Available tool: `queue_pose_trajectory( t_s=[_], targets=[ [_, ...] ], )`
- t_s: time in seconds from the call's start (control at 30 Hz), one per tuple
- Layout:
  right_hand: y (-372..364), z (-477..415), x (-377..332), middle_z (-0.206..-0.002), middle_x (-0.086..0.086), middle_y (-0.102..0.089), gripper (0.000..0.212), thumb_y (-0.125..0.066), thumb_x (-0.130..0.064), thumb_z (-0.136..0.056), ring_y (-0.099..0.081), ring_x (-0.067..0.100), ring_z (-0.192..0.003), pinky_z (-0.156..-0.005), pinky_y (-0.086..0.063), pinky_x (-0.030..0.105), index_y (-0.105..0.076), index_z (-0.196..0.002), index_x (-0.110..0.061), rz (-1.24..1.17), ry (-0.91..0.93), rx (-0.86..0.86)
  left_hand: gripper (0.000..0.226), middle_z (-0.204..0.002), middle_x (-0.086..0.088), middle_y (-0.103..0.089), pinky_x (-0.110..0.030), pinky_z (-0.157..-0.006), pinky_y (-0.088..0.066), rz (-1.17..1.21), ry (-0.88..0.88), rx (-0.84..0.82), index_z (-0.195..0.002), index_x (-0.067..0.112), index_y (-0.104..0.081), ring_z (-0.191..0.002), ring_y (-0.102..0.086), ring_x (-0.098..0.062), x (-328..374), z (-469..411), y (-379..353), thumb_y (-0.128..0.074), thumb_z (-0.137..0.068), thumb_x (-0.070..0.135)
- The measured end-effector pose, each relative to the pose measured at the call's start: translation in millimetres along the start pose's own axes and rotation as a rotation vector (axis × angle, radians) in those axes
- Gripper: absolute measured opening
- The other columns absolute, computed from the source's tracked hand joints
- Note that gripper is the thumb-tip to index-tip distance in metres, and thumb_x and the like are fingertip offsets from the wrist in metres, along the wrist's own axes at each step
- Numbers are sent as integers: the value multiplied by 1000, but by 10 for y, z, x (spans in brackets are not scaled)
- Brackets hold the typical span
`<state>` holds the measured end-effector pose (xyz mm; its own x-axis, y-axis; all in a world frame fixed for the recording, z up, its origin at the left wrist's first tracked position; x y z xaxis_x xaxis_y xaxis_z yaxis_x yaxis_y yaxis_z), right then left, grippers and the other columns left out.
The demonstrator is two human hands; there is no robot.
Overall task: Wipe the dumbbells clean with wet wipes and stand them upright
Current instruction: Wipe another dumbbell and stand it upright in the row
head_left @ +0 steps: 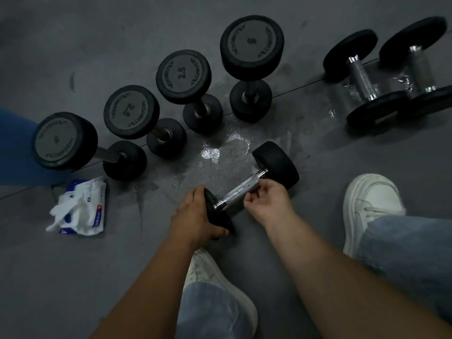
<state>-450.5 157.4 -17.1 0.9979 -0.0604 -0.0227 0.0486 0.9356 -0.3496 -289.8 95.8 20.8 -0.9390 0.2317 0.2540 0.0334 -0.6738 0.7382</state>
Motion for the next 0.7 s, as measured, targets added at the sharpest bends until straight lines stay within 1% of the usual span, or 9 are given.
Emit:
queue_pose_trajectory(
  t_s=[0.1, 0.17, 0.27, 0.37, 0.43, 0.47, 0.57, 0.67, 0.7],
  targets=[
    [48, 113, 33, -102, -3, -54, 35, -32, -3, -94, -45, 11, -117, -90, -30, 26, -59, -112, -14, 66, 63, 26, 131, -153, 0, -30, -44, -107, -40, 1, 2, 3, -153, 22, -20, -136, -37, -24, 1, -2, 11, -92, -46, 46],
    [63, 92, -8, -119, -1, -54, 24, -36, -9, -98, -41, 11, -125, -93, -29, 26, -59, -102, -16, 95, 92, 61, 131, -153, 0, -30, -42, -107, -40, -3, 0, -1, -153, 22, -19, -136, -37, -24, 6, 0, 15, -92, -47, 47],
    [67, -18, -49, -115, -2, -57, 11, -53, -20, -97, -48, 8, -109, -94, -35, 24, -58, -87, -18, 68, 103, 84, 131, -153, 0, -29, -42, -108, -39, 1, 2, -5, -153, 22, -18, -137, -36, -24, 8, 6, 20, -92, -48, 47],
    [39, -81, 2, -85, -7, -61, 7, -66, -19, -90, -56, 2, -76, -68, -42, 17, -59, -87, -20, 92, 174, 81, 131, -153, 0, -29, -40, -108, -38, -7, 1, 1, -153, 22, -17, -137, -36, -24, 23, 13, 28, -91, -49, 47],
    [-40, -68, 7, -75, -7, -60, 16, -75, -22, -83, -53, 2, -62, -52, -42, 15, -60, -83, -19, 126, 216, 185, 130, -153, 0, -29, -39, -107, -38, -13, 6, -3, -153, 22, -17, -137, -37, -25, 30, 26, 23, -91, -49, 47],
    [-89, -72, 3, -75, -7, -61, 20, -78, -25, -80, -54, 3, -62, -51, -45, 16, -60, -81, -18, 146, 245, 238, 130, -153, 0, -30, -39, -107, -39, -15, 5, -3, -153, 22, -17, -136, -37, -25, 37, 30, 22, -91, -49, 47],
    [-195, -113, 39, -89, -6, -66, 27, -82, -31, -74, -64, 11, -82, -79, -55, 28, -60, -83, -17, 193, 354, 348, 131, -153, 1, -29, -39, -107, -39, -16, 9, 1, -153, 22, -17, -136, -38, -25, 38, 31, 23, -91, -49, 47],
    [-209, -116, 75, -102, -1, -68, 53, -84, -46, -68, -65, 17, -90, -78, -52, 29, -64, -106, -14, 258, 395, 463, 130, -153, 1, -28, -40, -107, -38, -12, 12, -1, -154, 23, -15, -137, -36, -23, 39, 45, 9, -90, -50, 47],
    [-203, -139, 75, -101, 0, -68, 56, -82, -48, -69, -64, 17, -88, -77, -53, 30, -63, -108, -13, 282, 398, 429, 130, -153, 2, -28, -39, -107, -38, -14, 9, 0, -154, 23, -15, -137, -36, -23, 39, 40, 11, -90, -50, 47]
  ],
)
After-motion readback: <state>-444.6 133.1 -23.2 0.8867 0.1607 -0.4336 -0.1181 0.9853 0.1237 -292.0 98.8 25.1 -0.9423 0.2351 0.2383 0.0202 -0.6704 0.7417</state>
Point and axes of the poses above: each hand's wrist, its own z-axis away from the middle knuckle, its own y-axis out of the back of the hand, x = y × z, the point moved 2 cm from there along -z, towards the middle knuckle
